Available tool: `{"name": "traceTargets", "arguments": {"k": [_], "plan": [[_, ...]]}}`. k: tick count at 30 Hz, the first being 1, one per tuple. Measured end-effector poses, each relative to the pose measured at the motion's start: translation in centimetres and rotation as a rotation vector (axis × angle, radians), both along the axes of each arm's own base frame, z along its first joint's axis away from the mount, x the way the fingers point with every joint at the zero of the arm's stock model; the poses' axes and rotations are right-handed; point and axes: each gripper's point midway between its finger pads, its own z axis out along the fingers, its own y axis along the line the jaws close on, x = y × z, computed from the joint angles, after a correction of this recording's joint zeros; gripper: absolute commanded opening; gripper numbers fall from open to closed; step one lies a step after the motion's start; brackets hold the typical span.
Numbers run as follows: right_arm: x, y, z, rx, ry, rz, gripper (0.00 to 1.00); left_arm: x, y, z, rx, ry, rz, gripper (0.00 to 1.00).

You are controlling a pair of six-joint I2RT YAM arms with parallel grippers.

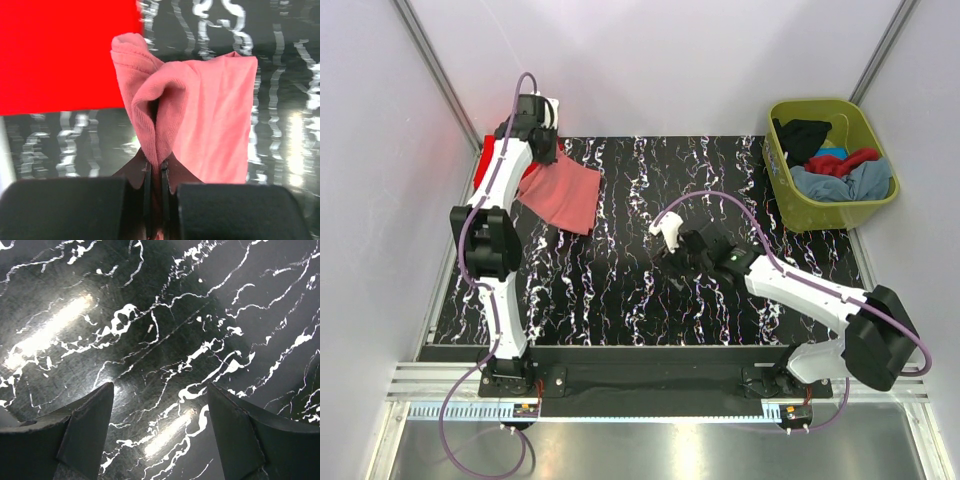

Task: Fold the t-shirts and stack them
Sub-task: Neatly place the folded tshirt to the corner

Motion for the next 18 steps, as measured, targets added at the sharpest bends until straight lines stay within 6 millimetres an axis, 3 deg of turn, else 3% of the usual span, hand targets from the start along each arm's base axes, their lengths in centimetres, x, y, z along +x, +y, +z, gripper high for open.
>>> {"name": "traceTargets", "arguments": {"k": [11, 18], "plan": [[0.5, -0.9, -0.8, -0.006, 0.022, -0.022, 0.81, 1.8, 3.8, 4.8, 0.230, -0.104, -0.001, 0.00], [0.7, -0.9, -1.6, -0.017, 0.041, -0.024, 0.80, 2.2, 4.9, 5.8, 0.254, -0.128, 0.009, 0.00]]}}
